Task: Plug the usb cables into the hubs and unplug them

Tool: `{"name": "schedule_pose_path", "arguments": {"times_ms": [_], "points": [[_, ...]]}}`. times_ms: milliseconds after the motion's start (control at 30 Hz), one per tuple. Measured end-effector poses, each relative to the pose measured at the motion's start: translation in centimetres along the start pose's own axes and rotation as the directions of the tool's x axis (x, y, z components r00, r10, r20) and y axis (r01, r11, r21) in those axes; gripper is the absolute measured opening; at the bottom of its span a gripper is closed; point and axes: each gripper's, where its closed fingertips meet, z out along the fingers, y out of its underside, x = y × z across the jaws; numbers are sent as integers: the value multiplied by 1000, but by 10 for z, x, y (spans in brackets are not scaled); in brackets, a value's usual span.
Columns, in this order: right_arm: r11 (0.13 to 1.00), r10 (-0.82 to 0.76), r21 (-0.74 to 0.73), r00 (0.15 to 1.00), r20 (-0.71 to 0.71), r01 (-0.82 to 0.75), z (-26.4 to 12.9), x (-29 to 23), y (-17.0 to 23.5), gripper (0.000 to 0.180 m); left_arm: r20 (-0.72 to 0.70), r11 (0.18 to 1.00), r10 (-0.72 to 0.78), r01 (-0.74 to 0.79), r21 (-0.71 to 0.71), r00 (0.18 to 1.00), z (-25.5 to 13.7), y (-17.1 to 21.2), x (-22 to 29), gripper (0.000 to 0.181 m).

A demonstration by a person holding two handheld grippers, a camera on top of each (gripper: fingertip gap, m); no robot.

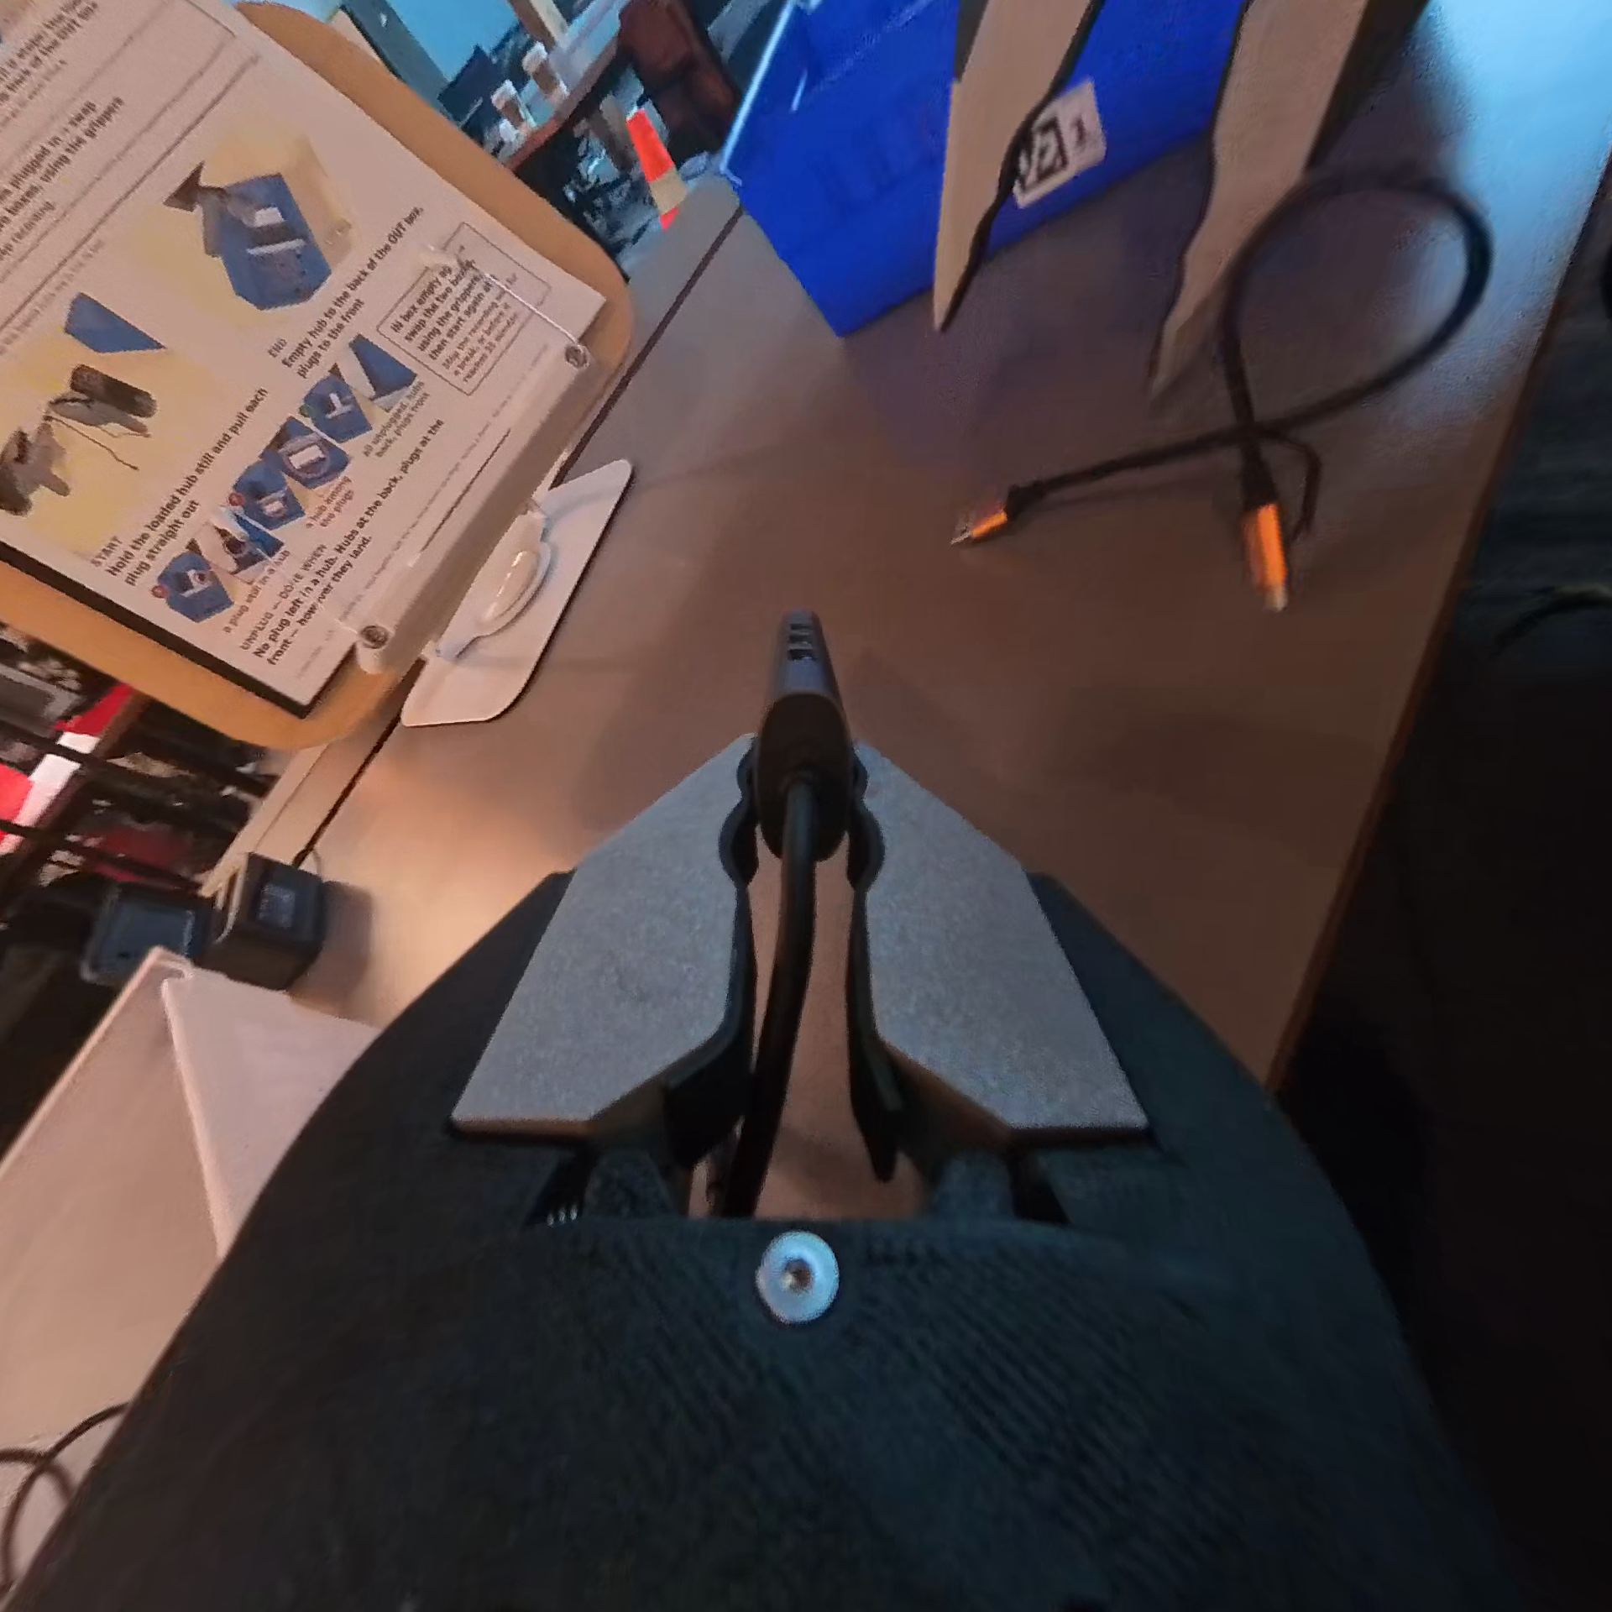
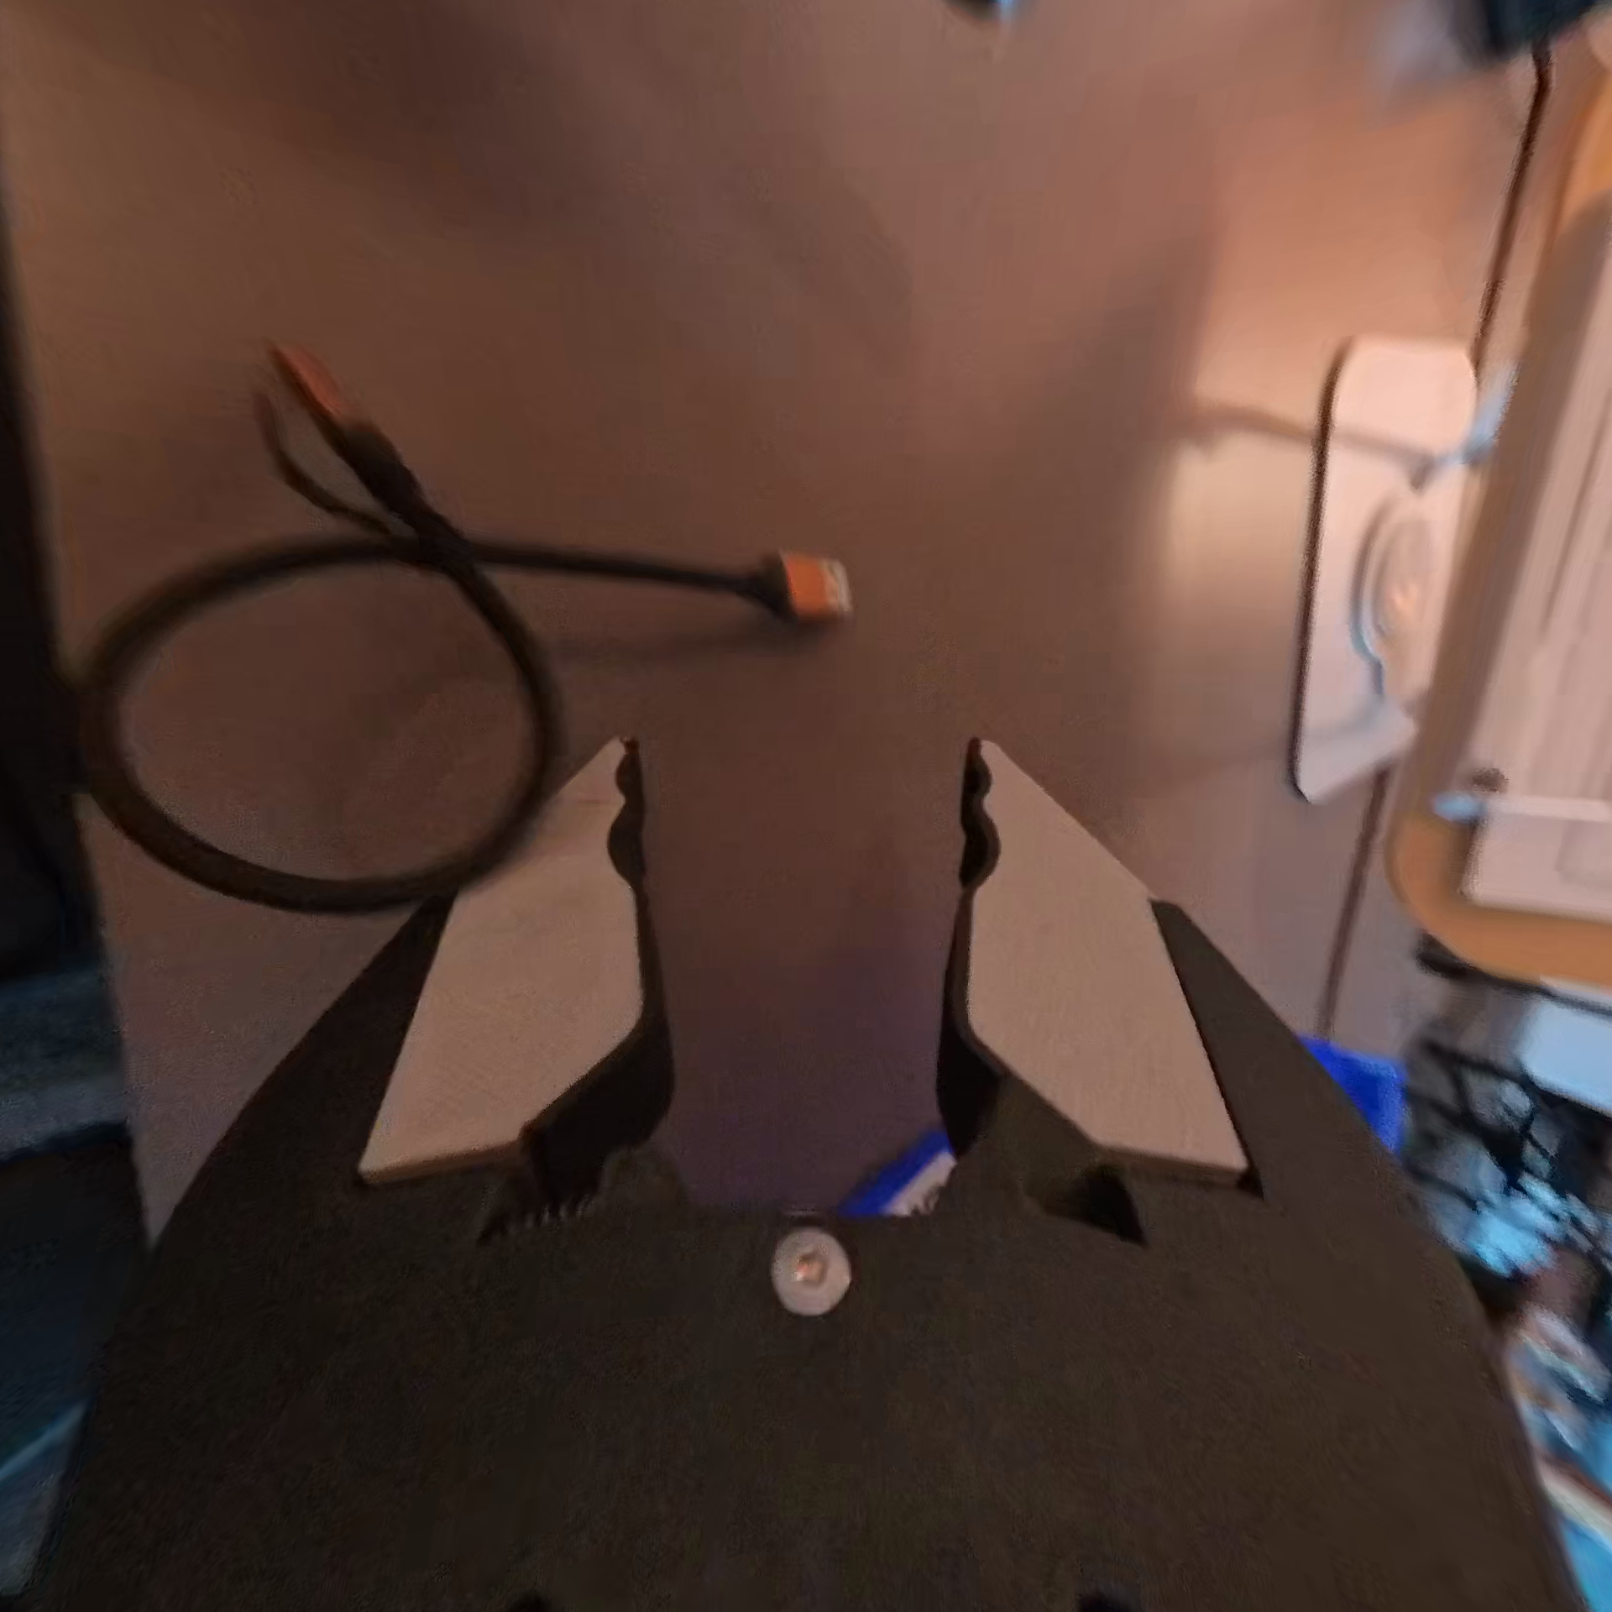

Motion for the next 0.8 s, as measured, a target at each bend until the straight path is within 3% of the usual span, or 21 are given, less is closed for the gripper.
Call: {"name": "schedule_pose_path", "arguments": {"times_ms": [133, 200, 333, 400, 467, 700, 800], "points": [[980, 23, -189, 978, -205, -63, -19, 36, 39, 63, 2, 998, -49, 49, 45, 999, -10, -9, -8, 12], [952, 152, -220, 952, -267, -213, -25, 50, 51, 57, 27, 999, -30, 29, 40, 999, -12, -9, -12, 13], [849, 513, -136, 858, -14, -510, -10, 23, 24, 64, 72, 1000, 16, -16, 7, 997, -10, -4, -15, 13], [799, 600, -157, 790, 129, -581, -4, 1, 5, 46, 92, 999, 35, -34, -11, 995, -8, 0, -16, 13], [774, 633, -180, 734, 246, -607, 1, -17, -13, 48, 108, 998, 63, -60, -36, 992, -6, 4, -17, 13], [667, 740, -217, 599, 307, -713, 31, -23, -24, 40, 171, 980, 177, -159, -116, 969, 0, 17, -20, 13], [700, 709, -175, 644, 287, -693, 42, -13, -27, 21, 169, 979, 183, -164, -124, 968, 1, 19, -19, 13]]}}
